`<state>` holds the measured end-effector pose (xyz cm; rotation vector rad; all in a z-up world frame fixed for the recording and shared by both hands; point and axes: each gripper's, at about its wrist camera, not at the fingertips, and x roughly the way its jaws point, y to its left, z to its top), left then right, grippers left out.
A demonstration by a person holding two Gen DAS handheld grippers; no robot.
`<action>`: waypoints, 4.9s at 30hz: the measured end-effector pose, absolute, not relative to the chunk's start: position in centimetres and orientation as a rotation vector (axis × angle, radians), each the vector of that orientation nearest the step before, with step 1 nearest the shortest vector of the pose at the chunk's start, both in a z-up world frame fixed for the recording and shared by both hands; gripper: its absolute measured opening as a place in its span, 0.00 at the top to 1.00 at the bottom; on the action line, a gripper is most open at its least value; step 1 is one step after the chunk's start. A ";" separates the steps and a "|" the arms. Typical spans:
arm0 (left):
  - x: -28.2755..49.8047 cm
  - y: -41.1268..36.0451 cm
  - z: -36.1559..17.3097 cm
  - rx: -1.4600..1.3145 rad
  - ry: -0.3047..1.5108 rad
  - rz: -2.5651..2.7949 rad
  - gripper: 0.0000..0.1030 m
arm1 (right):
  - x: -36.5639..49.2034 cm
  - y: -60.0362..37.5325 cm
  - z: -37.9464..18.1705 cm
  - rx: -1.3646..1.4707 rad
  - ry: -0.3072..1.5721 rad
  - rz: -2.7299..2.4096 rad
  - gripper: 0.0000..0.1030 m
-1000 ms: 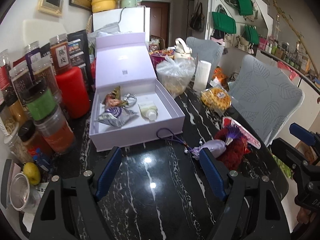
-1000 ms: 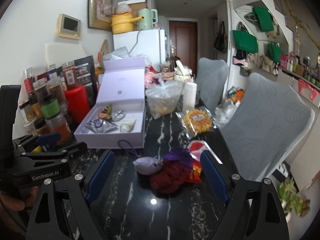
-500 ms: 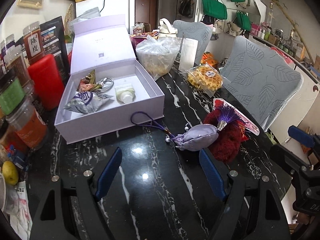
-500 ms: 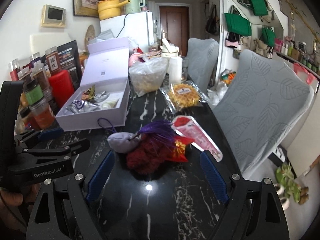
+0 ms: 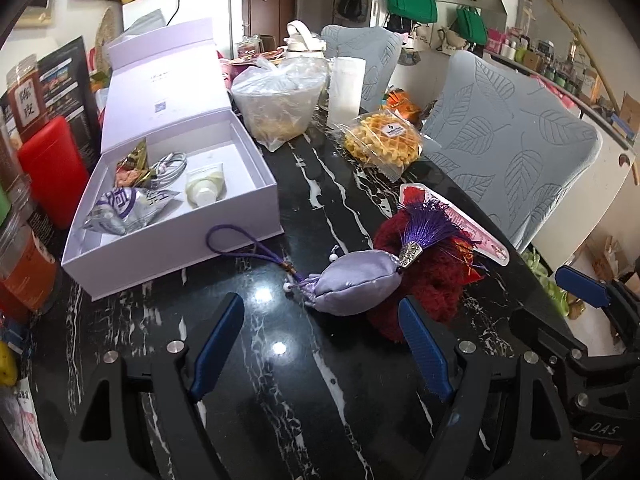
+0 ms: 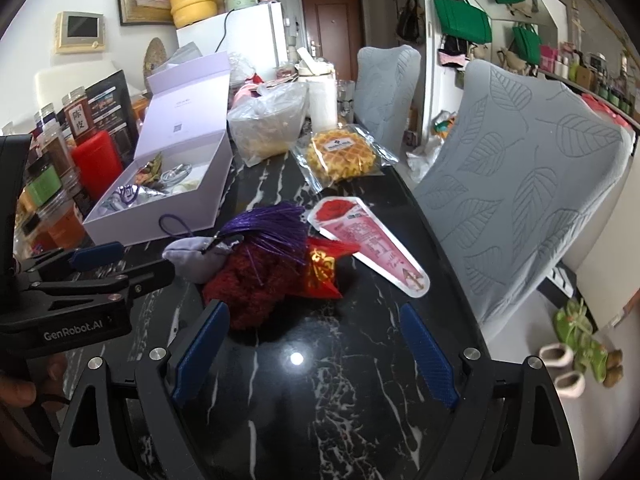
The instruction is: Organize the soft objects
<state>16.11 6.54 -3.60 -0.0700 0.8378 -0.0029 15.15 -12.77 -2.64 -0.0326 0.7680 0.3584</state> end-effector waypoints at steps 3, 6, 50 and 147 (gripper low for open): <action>16.8 5.7 -4.0 -0.028 0.844 0.008 0.23 | 15.6 -13.3 -3.0 -0.021 0.776 0.352 0.14; 17.7 5.4 -4.5 -0.015 0.862 0.028 0.23 | 16.0 -13.6 -3.4 -0.018 0.785 0.345 0.14; 18.9 7.4 -1.0 -0.130 0.688 -0.029 0.40 | 22.7 -17.0 -5.8 -0.016 0.851 0.189 0.14; 11.0 10.0 -1.9 -0.169 0.716 0.029 0.40 | 14.2 -13.5 -4.0 -0.092 0.780 0.332 0.71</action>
